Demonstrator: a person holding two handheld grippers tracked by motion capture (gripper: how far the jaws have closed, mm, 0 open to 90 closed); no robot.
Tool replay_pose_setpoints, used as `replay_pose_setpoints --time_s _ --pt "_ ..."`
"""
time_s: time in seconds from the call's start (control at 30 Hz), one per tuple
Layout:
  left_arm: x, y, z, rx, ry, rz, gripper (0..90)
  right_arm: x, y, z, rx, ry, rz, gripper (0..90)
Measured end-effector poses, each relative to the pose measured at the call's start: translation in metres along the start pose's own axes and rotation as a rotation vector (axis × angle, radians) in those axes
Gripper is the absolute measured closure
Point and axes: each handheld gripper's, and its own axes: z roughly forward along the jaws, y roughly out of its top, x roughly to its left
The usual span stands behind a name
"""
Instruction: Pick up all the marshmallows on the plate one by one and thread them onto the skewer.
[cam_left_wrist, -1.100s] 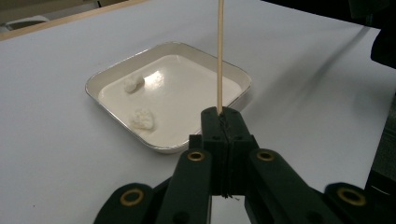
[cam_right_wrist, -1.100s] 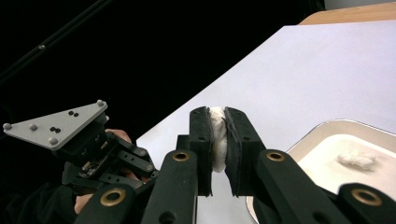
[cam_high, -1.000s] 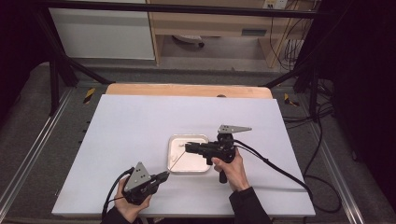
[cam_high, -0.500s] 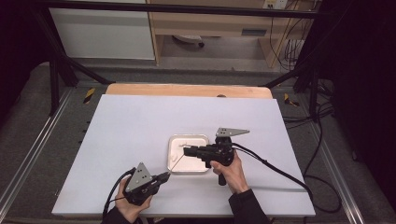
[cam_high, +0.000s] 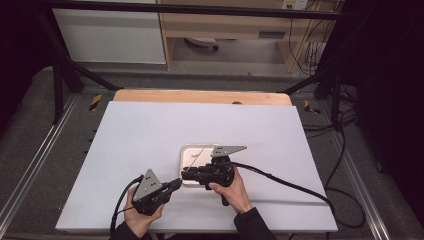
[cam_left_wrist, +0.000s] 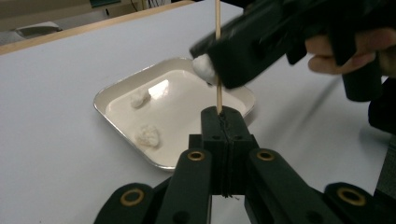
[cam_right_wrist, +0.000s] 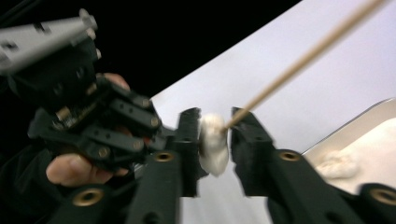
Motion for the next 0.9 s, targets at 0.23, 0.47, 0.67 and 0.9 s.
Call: replay_pose_setpoints --time_s 0.23,0.47,0.67,0.9 --pt "0.007 -0.004 0.0 0.019 0.009 -0.023 89.1 0.005 0.011 -0.019 -0.043 -0.121 -0.082 40.5" --pt "0.021 -0.009 -0.005 0.04 0.017 -0.064 89.0 -0.012 0.008 -0.034 0.002 -0.311 -0.148 13.0" --pt "0.03 -0.014 -0.01 0.045 0.03 -0.088 88.9 -0.028 0.003 -0.029 0.099 -0.391 -0.14 7.0" --pt "0.038 -0.017 -0.017 0.037 0.042 -0.107 88.8 -0.038 0.007 -0.018 0.097 -0.445 -0.133 5.6"
